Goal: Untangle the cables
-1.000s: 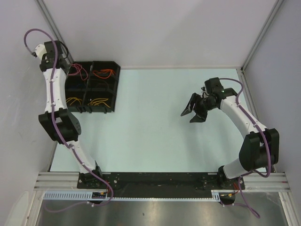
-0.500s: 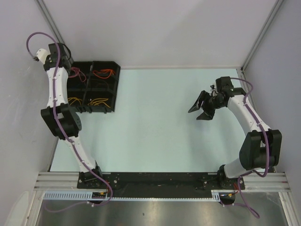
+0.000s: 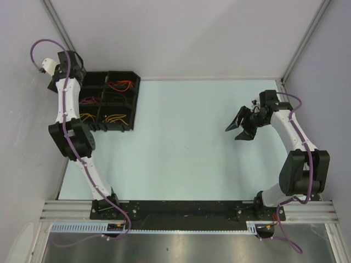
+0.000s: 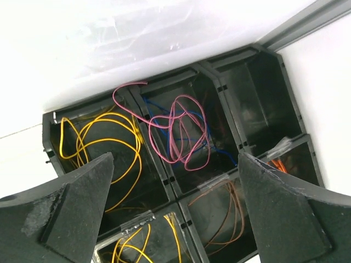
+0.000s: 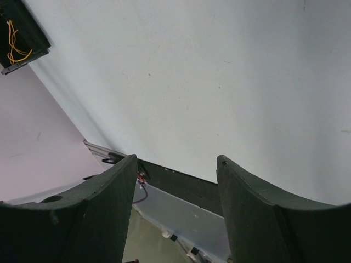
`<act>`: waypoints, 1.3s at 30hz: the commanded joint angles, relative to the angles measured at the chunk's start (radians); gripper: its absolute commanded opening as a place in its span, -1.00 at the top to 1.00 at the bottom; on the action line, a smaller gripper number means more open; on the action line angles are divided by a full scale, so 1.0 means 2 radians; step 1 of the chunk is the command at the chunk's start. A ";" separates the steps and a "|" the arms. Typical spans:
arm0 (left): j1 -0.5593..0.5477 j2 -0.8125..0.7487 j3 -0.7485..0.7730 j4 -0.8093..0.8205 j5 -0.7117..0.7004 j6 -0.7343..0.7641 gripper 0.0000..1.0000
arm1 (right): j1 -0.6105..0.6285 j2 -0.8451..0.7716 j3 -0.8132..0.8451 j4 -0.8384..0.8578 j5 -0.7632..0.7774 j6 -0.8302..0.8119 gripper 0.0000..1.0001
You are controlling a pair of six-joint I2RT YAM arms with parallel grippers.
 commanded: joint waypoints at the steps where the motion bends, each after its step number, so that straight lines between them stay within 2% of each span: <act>1: 0.003 -0.043 -0.056 0.038 0.023 -0.009 -1.00 | -0.001 0.004 0.001 -0.008 -0.015 -0.015 -0.28; 3: 0.004 -0.063 -0.087 0.064 0.050 0.002 -0.99 | -0.001 0.005 0.001 -0.005 -0.016 -0.014 -0.29; 8: 0.003 -0.093 -0.118 0.047 0.058 0.010 -1.00 | 0.010 0.006 0.001 0.005 -0.022 -0.007 -0.29; 18: -0.003 -0.194 -0.237 0.057 0.082 0.046 -0.99 | 0.051 -0.025 0.001 0.025 0.011 0.003 -0.29; 25: -0.033 -0.277 -0.349 0.094 0.103 0.072 -1.00 | 0.062 -0.049 0.001 0.025 0.017 0.001 -0.29; 32: -0.064 -0.350 -0.444 0.124 0.095 0.108 -1.00 | 0.068 -0.077 0.002 0.012 0.022 -0.007 -0.29; 34: -0.074 -0.373 -0.475 0.171 0.112 0.128 -1.00 | 0.077 -0.081 0.002 0.007 0.024 -0.009 -0.30; 35: -0.081 -0.410 -0.519 0.200 0.127 0.159 -1.00 | 0.081 -0.082 0.002 0.006 0.028 -0.009 -0.30; 39: -0.135 -0.524 -0.652 0.380 0.102 0.236 -1.00 | 0.109 -0.083 0.001 0.013 0.038 -0.004 -0.29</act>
